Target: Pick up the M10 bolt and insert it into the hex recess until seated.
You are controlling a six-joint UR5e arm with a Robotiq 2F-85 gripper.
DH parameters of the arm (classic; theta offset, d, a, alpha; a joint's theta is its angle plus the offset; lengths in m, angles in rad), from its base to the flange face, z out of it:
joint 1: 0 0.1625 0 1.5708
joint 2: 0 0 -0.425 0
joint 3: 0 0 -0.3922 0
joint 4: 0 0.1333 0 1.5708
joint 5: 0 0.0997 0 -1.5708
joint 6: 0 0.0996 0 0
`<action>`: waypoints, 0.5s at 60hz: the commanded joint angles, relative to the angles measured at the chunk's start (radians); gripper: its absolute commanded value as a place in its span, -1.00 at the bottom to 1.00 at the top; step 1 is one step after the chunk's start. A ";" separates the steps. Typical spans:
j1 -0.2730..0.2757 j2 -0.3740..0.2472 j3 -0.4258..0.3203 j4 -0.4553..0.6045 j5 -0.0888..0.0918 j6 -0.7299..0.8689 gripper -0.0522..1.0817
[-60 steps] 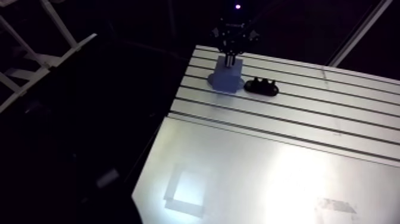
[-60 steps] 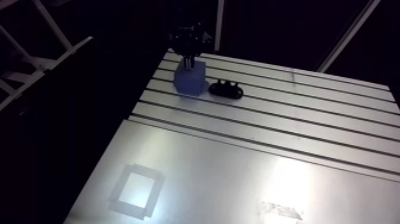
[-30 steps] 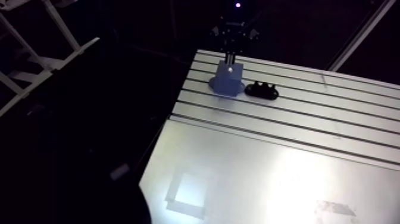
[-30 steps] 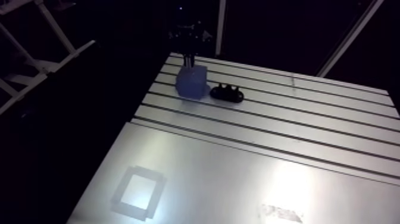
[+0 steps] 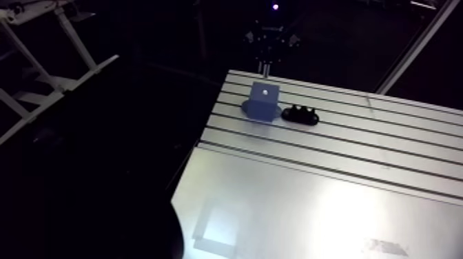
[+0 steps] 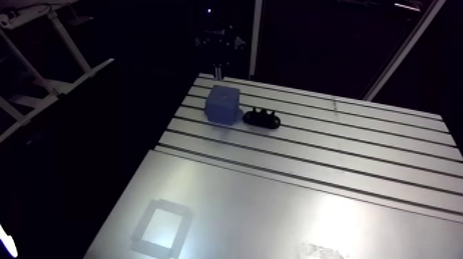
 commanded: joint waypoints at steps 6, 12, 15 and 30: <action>-0.007 -0.006 -0.031 0.082 0.002 0.000 -0.87; -0.009 -0.004 -0.034 0.101 -0.003 0.002 -0.90; -0.009 -0.003 -0.034 0.101 -0.002 0.000 -0.90; -0.008 0.001 -0.034 0.103 0.003 0.002 -0.90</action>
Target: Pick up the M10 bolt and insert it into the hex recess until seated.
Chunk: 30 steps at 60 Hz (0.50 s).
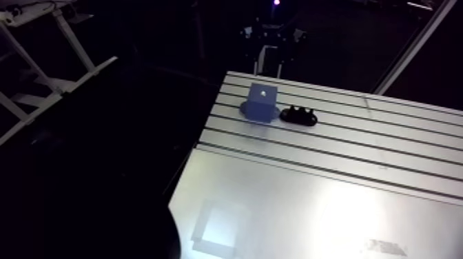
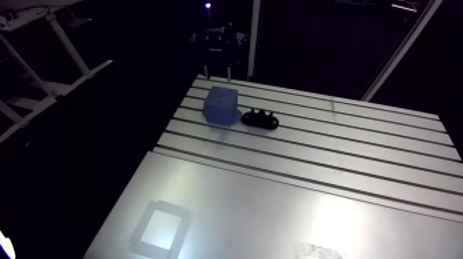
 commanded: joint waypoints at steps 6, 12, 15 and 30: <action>0.000 0.003 -0.004 0.009 -0.001 0.000 -0.90; 0.000 0.001 -0.006 0.009 -0.001 0.000 -0.90; 0.000 0.000 -0.008 0.009 -0.002 0.002 -0.90; 0.002 -0.019 -0.087 0.064 -0.002 -0.007 -0.90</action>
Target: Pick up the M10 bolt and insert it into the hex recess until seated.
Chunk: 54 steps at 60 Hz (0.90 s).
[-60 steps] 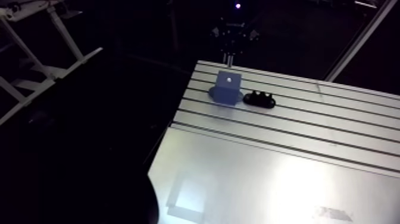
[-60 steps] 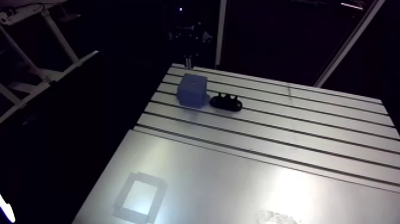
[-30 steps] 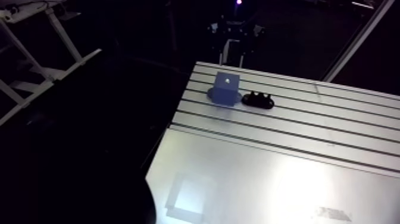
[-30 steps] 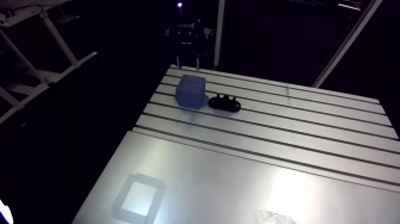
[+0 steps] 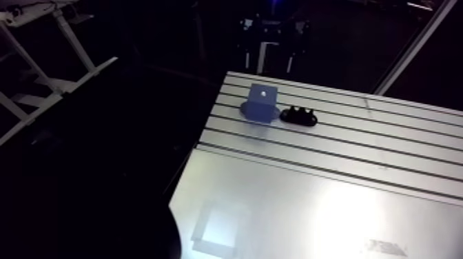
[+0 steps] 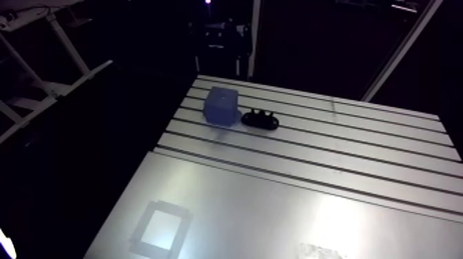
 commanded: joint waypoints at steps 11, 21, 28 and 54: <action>-0.016 -0.051 -0.131 0.171 -0.005 -0.131 -0.90; -0.091 -0.117 -0.162 0.259 -0.004 -0.219 -0.90; -0.123 -0.159 -0.151 0.279 -0.005 -0.236 -0.90; -0.222 -0.325 -0.077 0.303 -0.004 -0.289 -0.90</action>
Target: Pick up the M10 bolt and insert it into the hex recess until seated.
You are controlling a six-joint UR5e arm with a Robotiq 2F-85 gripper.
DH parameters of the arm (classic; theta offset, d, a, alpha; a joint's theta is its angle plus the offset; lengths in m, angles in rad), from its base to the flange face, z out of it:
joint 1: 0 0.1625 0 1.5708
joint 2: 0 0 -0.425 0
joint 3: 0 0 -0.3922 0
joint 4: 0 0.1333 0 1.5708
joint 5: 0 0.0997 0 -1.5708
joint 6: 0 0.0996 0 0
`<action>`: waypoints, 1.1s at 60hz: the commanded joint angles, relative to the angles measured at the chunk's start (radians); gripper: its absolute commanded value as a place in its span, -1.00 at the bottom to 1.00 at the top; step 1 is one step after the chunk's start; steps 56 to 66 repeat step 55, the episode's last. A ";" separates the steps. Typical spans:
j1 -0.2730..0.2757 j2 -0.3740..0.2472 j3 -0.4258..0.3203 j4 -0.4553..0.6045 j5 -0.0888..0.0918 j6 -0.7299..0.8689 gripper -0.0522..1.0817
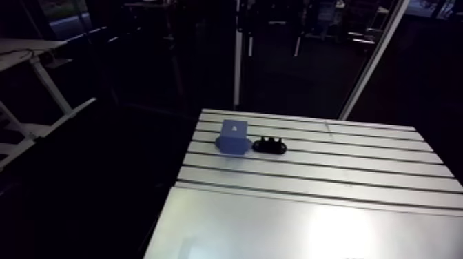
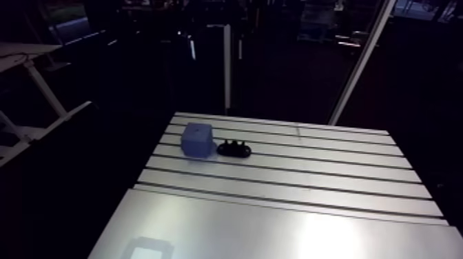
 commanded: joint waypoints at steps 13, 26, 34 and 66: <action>-0.096 -0.185 0.073 0.047 0.001 -0.063 -0.90; -0.102 -0.187 0.067 0.066 0.008 -0.059 -0.90; -0.122 -0.186 0.063 0.066 0.010 -0.051 -0.90; -0.129 -0.184 0.065 0.066 0.010 -0.051 -0.90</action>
